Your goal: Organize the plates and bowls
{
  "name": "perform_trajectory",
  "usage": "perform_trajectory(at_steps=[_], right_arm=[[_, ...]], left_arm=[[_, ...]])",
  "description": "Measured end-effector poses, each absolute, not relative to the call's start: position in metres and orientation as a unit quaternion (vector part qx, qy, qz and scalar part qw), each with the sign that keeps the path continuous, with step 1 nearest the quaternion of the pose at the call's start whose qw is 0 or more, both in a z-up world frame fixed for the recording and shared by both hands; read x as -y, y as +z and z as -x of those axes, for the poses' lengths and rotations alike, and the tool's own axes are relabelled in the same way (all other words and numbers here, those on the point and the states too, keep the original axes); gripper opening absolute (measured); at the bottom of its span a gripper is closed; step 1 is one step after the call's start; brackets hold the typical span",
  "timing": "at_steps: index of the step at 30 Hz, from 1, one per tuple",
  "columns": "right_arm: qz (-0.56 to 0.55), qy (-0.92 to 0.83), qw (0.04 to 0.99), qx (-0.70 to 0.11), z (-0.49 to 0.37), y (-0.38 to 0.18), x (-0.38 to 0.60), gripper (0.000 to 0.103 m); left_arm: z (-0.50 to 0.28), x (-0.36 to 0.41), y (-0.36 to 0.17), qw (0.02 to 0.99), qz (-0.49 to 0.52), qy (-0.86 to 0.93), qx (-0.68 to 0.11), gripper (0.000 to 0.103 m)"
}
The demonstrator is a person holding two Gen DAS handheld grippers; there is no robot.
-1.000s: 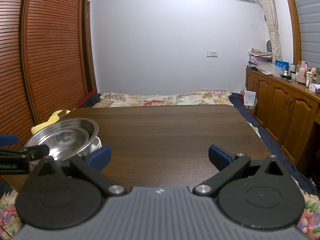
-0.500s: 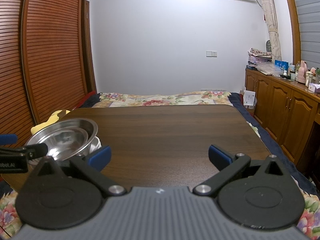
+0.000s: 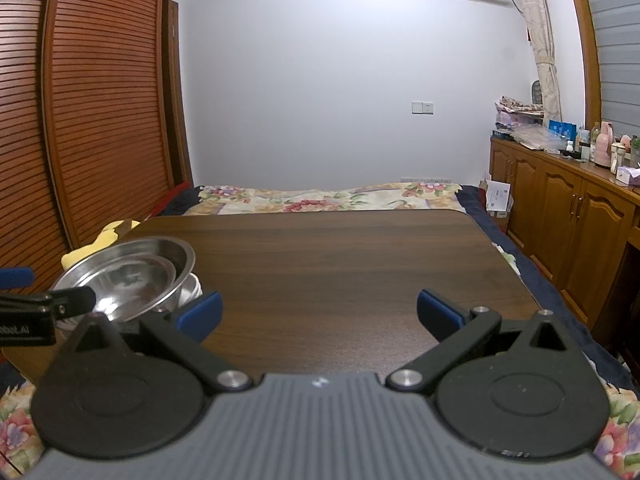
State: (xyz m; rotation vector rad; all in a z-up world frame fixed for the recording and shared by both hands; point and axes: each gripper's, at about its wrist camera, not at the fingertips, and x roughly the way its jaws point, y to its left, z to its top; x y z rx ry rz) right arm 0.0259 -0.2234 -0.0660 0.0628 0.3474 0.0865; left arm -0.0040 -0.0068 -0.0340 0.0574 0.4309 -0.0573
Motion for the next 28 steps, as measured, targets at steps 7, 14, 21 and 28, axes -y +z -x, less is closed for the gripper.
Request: perform_trajectory(at_steps=[7, 14, 21, 28], right_arm=[[-0.031, 0.043, 0.984, -0.173, -0.0257, -0.066, 0.2234, 0.103], [-0.031, 0.043, 0.983, -0.173, -0.0257, -0.066, 0.2236, 0.103], [-0.034, 0.042, 0.983, -0.175, -0.0261, -0.0662, 0.2235, 0.103], [-0.033, 0.041, 0.983, -0.174, -0.0253, -0.0654, 0.2221, 0.103]], left_arm=[[0.004, 0.0067, -0.0343, 0.976, -0.029, -0.028, -0.214, 0.103], [0.004, 0.0068, -0.0344, 0.976, -0.029, -0.028, -0.214, 0.103], [0.0039, 0.0072, -0.0339, 0.976, -0.029, -0.029, -0.214, 0.103], [0.004, 0.0072, -0.0341, 0.976, -0.029, -0.029, -0.214, 0.103]])
